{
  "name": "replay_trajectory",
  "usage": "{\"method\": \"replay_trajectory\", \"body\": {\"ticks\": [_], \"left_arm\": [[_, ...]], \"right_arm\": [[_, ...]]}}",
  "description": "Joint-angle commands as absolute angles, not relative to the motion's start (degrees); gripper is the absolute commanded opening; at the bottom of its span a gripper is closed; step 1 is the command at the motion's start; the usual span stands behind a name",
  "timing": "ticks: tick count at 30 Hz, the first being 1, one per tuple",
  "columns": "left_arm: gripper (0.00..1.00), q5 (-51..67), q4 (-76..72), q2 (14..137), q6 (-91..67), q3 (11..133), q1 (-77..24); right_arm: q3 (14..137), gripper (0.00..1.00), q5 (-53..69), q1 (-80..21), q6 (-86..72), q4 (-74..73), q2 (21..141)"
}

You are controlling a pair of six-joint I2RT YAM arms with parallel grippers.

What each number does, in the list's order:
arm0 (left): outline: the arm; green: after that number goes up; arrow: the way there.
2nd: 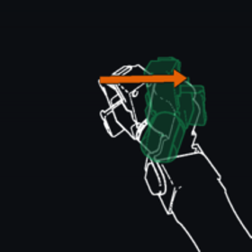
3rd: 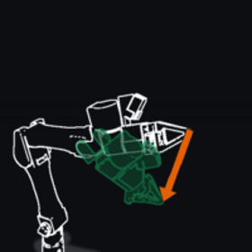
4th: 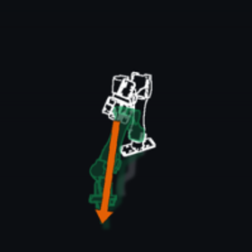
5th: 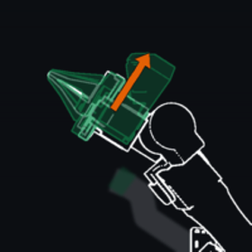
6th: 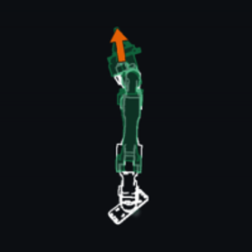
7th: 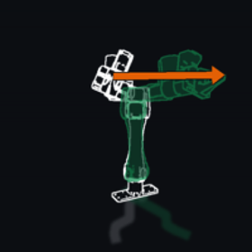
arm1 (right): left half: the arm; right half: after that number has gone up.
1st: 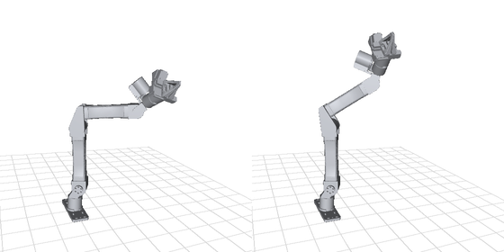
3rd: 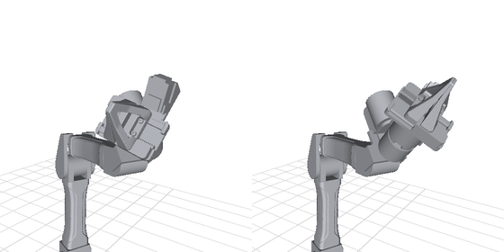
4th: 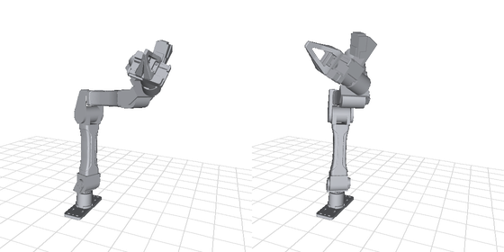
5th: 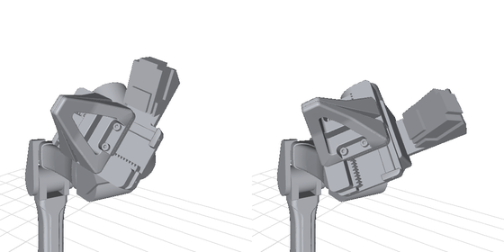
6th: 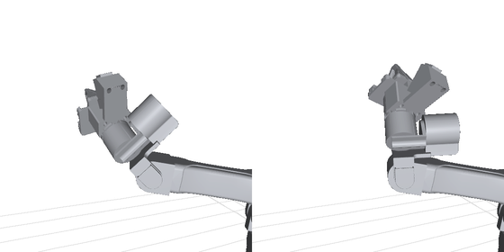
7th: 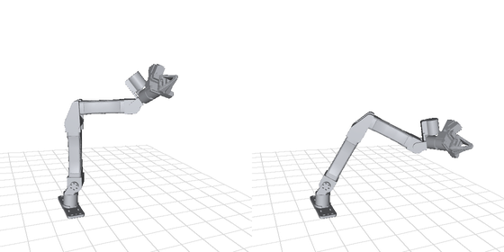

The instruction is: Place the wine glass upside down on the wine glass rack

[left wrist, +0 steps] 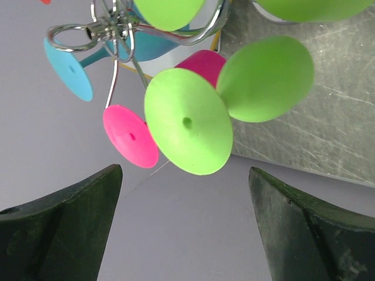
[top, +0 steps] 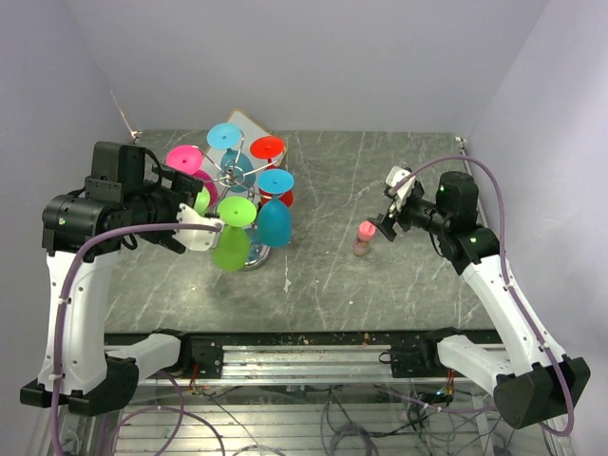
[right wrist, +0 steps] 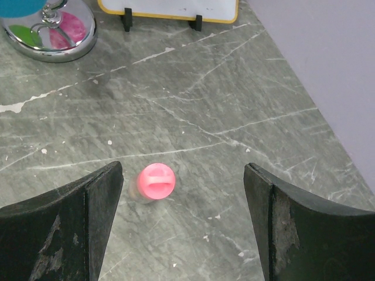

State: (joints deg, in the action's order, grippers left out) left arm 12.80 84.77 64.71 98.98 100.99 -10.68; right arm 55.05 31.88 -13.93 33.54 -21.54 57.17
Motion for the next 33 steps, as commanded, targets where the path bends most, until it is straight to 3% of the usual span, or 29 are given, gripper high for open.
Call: {"method": "replay_trajectory", "body": {"ticks": [1,7,11,15,20,33], "left_arm": [[0.99,13.8,85.6,64.1,96.2,104.9,-10.3],[0.99,13.6,83.3,63.8,89.5,107.5,-10.3],[0.99,9.5,72.6,63.0,72.9,107.2,-10.2],[0.99,-3.3,55.4,61.8,52.1,103.4,-10.2],[0.99,-21.5,37.4,60.1,38.5,94.2,-10.0],[0.99,-24.1,24.0,55.2,11.3,83.5,-3.0]], "right_arm": [[54.6,0.84,30.7,-13.7,33.7,-21.2,57.6],[54.6,0.89,27.0,-13.6,30.6,-18.6,57.6],[55.3,0.95,20.5,-13.3,26.7,-16.8,58.4],[56.3,1.00,13.9,-12.6,22.3,-14.4,59.3],[56.5,1.00,3.3,-11.9,16.0,-9.7,59.9],[61.8,1.00,-17.9,-11.7,13.2,-5.5,61.8]]}}
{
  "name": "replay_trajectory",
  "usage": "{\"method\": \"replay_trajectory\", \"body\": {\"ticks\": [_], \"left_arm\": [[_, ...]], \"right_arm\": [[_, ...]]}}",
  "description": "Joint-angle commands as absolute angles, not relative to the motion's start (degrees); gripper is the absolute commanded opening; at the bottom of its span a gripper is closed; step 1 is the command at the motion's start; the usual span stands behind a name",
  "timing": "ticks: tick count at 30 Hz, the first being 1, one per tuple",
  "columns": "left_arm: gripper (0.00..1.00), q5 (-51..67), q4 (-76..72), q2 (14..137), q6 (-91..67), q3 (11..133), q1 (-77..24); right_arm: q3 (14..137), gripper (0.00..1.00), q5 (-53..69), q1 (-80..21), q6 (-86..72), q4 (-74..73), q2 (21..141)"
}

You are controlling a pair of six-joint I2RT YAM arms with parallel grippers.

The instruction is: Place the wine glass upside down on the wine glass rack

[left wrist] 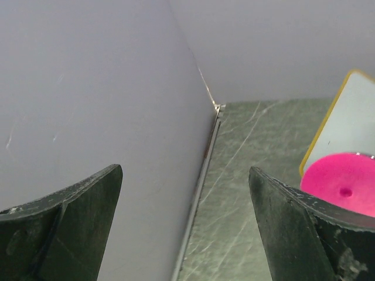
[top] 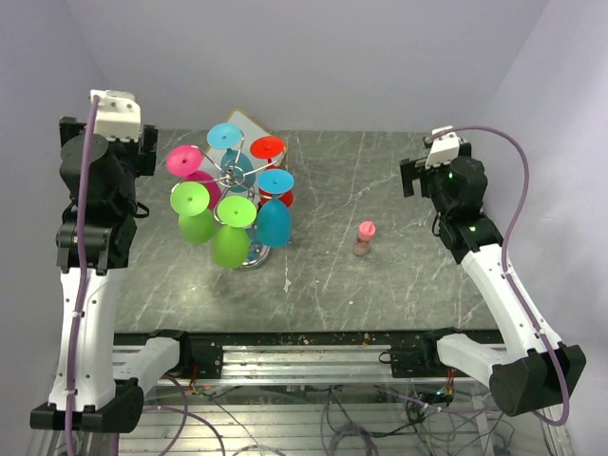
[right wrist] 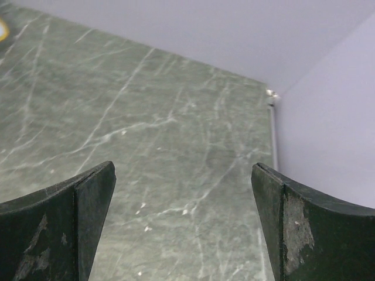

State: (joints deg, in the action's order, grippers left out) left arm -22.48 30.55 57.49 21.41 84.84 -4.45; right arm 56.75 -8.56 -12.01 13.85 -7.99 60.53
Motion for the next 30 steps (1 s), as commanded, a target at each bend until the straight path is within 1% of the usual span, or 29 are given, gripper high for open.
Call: {"method": "replay_trajectory", "body": {"ticks": [1,3,5,11,20,27,30], "left_arm": [[0.99,-22.6,23.9,54.7,10.0,82.7,-2.6],[0.99,-19.1,24.0,54.0,8.3,80.2,-2.3],[0.99,-17.1,23.6,53.4,6.6,78.0,-1.9],[0.99,-18.1,22.0,50.7,2.7,73.4,0.8],[0.99,-17.4,21.8,47.9,2.3,71.1,1.1],[0.99,-10.7,22.9,45.2,2.7,70.4,1.2],[0.99,-10.1,23.4,44.2,3.4,70.6,1.1]], "right_arm": [[63.4,1.00,-18.5,-11.7,13.4,-7.2,62.5],[67.1,1.00,-18.9,-11.7,13.3,-12.2,64.1],[68.9,1.00,-19.1,-11.7,13.1,-13.7,64.3],[67.5,1.00,-19.1,-11.7,14.2,-13.8,59.6],[68.7,1.00,-15.2,-11.6,15.8,-18.5,54.6],[67.7,1.00,-12.0,-10.4,15.0,-20.7,50.5],[67.6,1.00,-10.2,-9.1,14.1,-21.8,49.1]]}}
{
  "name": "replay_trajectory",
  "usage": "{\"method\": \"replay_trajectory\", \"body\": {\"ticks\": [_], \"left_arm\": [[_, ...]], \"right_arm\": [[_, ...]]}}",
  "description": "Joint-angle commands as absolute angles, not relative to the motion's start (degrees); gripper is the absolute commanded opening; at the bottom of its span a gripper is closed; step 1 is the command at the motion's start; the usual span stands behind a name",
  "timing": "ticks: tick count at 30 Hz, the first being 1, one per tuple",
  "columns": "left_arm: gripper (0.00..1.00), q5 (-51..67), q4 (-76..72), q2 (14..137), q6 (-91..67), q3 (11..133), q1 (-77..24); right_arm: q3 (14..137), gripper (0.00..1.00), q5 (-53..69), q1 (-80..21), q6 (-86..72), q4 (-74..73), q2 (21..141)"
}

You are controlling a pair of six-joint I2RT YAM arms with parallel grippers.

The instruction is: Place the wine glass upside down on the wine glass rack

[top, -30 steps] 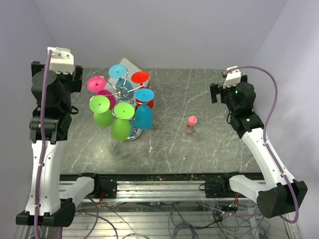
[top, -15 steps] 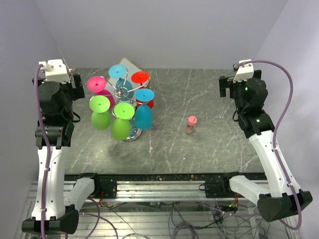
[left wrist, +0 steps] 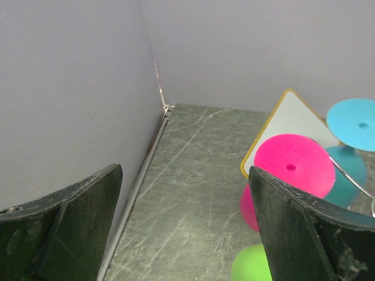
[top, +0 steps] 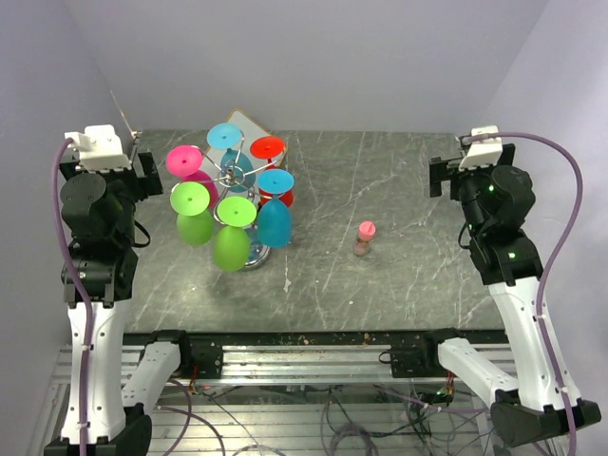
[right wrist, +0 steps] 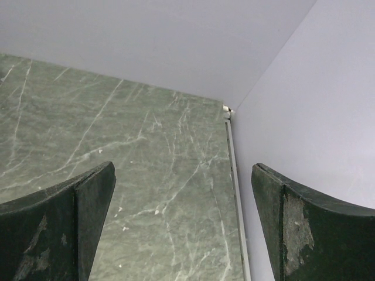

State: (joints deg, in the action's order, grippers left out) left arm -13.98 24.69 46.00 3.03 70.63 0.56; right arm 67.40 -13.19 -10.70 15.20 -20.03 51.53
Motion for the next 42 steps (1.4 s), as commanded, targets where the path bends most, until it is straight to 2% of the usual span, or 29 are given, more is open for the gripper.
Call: {"method": "replay_trajectory", "body": {"ticks": [1,7,17,42], "left_arm": [[0.99,-10.1,23.7,43.8,3.5,70.8,1.1],[0.99,-7.3,27.0,41.3,7.8,72.2,1.1],[0.99,-9.1,30.3,37.2,7.6,72.9,1.1],[0.98,-9.8,31.3,40.1,5.4,72.0,1.2]], "right_arm": [[67.5,1.00,-10.0,-8.8,14.1,-21.9,48.6],[66.5,1.00,-13.0,-6.7,15.0,-21.0,46.4],[66.7,1.00,-9.9,-4.5,15.0,-23.9,44.0],[65.2,1.00,-5.0,-1.2,12.5,-23.8,45.9]]}}
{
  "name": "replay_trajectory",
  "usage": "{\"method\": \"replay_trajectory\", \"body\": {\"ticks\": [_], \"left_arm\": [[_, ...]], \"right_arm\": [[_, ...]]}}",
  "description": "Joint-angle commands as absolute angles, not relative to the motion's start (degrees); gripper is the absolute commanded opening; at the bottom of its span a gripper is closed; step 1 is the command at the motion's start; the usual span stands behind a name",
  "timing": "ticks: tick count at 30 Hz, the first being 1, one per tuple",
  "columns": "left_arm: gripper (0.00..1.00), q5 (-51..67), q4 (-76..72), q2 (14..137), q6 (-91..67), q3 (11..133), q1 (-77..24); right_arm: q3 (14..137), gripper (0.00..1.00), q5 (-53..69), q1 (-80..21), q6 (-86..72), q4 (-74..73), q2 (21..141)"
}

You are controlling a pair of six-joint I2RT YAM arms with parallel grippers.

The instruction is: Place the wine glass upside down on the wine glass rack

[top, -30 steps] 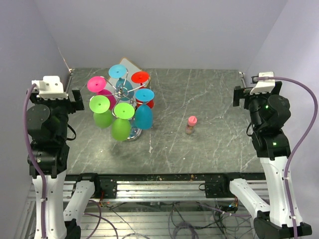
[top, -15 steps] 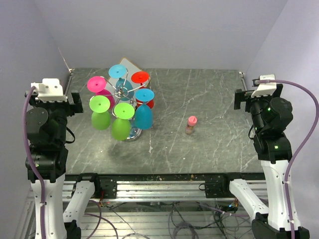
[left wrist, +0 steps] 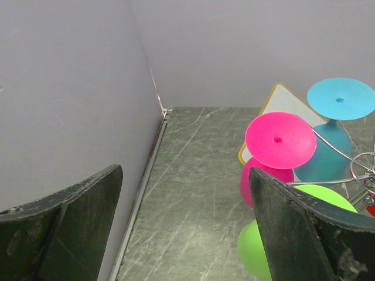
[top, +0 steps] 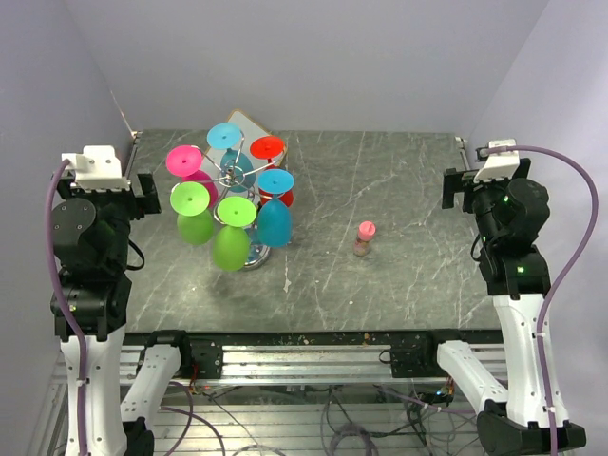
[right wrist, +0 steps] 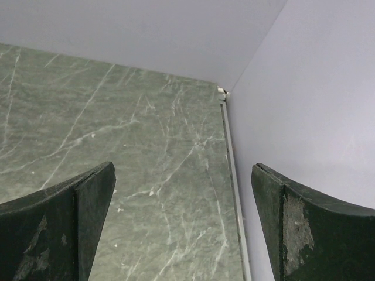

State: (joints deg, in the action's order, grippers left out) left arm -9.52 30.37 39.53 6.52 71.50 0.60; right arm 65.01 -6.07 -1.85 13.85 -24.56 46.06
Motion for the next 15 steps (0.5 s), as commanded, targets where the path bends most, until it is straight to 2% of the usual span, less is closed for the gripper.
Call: {"method": "replay_trajectory", "body": {"ticks": [1,15], "left_arm": [[0.98,-9.4,31.4,40.3,5.4,72.1,1.2],[0.97,-9.3,31.4,41.9,4.9,73.0,1.1]], "right_arm": [[65.4,1.00,-4.9,-1.1,12.5,-23.9,46.0],[65.0,1.00,-4.7,-1.0,12.4,-23.8,46.1]]}}
